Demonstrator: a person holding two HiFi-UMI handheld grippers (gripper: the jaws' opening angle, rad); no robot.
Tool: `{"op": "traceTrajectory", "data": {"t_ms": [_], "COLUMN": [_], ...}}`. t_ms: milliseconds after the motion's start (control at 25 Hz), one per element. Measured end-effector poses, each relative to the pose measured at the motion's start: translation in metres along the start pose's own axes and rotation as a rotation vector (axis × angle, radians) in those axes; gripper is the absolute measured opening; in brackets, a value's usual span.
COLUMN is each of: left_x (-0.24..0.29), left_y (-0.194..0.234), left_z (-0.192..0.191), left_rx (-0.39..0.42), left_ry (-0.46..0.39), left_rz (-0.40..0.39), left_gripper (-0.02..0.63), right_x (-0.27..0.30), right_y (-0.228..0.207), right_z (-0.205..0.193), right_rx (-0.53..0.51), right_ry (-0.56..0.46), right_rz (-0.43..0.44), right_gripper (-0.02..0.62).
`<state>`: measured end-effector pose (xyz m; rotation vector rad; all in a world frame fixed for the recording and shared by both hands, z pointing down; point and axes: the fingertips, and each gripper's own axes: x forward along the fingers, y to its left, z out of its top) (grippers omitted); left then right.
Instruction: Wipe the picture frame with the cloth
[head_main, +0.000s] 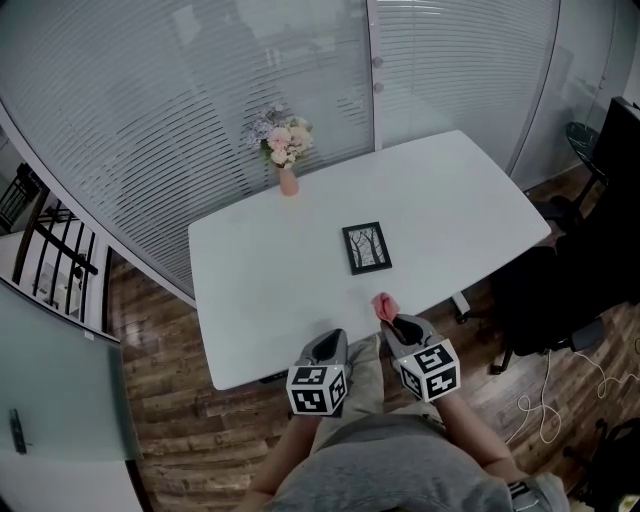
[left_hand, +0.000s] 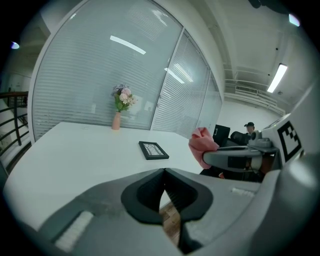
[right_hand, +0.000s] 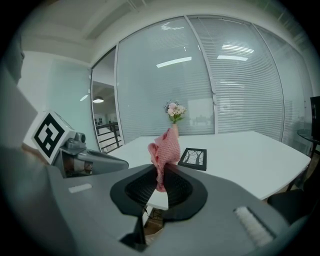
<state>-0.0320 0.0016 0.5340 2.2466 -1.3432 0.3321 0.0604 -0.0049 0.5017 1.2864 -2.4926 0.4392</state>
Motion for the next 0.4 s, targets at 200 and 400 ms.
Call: {"op": "traceTrajectory", "data": {"t_ms": [200, 400], "left_x": [-0.0003, 0.0022], "left_y": [0.0005, 0.0017], "left_z": [0.004, 0.0084], "left_rx": [-0.008, -0.009], "left_ry": [-0.007, -0.009], "left_rz": [0.0, -0.003], "left_gripper": [0.003, 0.003], "right_x": [0.0013, 0.0043], "right_y": [-0.0011, -0.0021], "right_z": [0.0032, 0.0073], "right_rx": [0.007, 0.005], "right_ry": [-0.009, -0.018], "right_rz": [0.001, 0.005], "right_gripper": [0.038, 0.038]}}
